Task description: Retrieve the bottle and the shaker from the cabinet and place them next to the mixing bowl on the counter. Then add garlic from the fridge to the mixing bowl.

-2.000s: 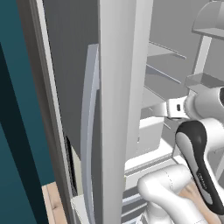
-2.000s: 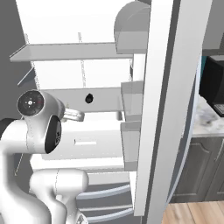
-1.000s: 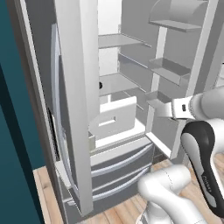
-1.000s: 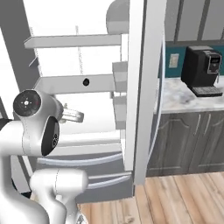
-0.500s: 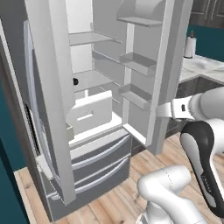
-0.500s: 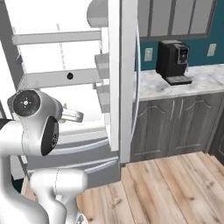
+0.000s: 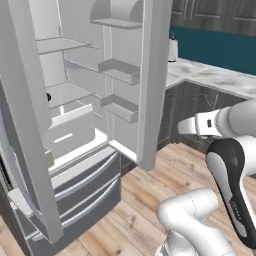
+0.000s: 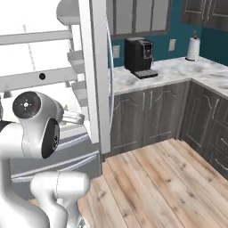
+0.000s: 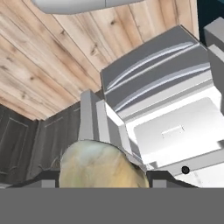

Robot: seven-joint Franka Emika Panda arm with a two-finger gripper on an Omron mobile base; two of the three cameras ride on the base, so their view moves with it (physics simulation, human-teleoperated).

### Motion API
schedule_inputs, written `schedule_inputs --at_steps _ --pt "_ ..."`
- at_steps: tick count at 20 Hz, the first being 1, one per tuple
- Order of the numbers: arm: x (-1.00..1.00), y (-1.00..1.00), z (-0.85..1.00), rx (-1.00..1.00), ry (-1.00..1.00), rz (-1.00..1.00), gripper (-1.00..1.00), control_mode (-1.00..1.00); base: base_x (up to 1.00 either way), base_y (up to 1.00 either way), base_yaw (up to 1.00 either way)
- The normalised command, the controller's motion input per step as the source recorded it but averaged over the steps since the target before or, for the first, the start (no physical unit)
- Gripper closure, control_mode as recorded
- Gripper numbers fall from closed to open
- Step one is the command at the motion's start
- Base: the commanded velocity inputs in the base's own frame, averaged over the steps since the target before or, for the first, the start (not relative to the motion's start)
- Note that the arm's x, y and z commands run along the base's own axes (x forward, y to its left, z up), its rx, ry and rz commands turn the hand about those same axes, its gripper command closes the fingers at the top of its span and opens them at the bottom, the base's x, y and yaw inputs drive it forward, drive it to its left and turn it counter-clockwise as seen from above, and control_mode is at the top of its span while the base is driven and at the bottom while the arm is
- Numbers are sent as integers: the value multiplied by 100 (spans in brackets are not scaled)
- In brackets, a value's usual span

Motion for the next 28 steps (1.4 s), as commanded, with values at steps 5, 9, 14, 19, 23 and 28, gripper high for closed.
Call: schedule_inputs --at_steps 5,9,14,19,23,28 --pt "0 0 0 0 0 0 100 100 -24 -16 -42" --pt "0 0 0 0 0 0 100 100 -18 -23 -44" --pt "0 0 0 0 0 0 100 100 -11 -28 -46" --pt "0 0 0 0 0 0 100 100 -1 -24 -48" --pt "0 0 0 0 0 0 100 100 0 -24 -48" --pt "0 0 0 0 0 0 100 100 0 -34 -46"
